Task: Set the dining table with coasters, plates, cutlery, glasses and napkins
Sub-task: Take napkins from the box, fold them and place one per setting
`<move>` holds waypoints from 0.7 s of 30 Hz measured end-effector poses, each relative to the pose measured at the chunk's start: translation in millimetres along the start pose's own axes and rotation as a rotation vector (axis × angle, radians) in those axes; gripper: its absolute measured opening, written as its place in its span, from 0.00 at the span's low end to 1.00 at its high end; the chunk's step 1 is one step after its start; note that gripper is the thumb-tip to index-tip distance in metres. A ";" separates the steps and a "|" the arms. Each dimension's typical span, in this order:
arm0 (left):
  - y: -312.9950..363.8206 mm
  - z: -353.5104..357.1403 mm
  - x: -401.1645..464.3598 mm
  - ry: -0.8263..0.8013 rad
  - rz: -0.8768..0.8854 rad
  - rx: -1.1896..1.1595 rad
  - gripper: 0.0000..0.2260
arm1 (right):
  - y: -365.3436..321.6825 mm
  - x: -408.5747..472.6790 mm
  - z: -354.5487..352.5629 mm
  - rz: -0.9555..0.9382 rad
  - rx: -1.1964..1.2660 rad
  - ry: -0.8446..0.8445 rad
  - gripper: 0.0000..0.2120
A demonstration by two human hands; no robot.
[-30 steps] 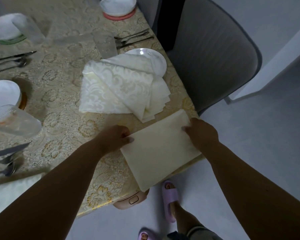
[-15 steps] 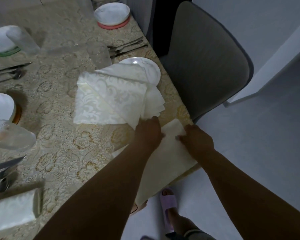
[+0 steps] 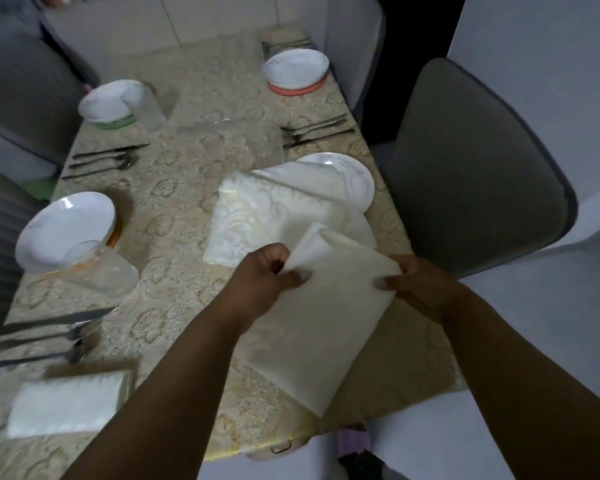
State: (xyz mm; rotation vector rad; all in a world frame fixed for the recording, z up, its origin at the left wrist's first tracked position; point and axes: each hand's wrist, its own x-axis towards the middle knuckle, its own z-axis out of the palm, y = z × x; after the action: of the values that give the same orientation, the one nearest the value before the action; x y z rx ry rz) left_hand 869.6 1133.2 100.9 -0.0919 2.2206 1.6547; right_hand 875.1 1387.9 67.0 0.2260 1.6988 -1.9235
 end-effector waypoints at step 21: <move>-84.7 -107.5 -87.3 0.202 0.037 0.158 0.20 | 6.1 18.2 147.7 -0.267 -0.677 0.139 0.05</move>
State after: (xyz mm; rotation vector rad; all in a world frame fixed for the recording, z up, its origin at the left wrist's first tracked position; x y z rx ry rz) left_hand 946.3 992.0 78.3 -0.1845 2.5094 1.5414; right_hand 897.4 1241.2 80.2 -0.1370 2.4617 -1.4060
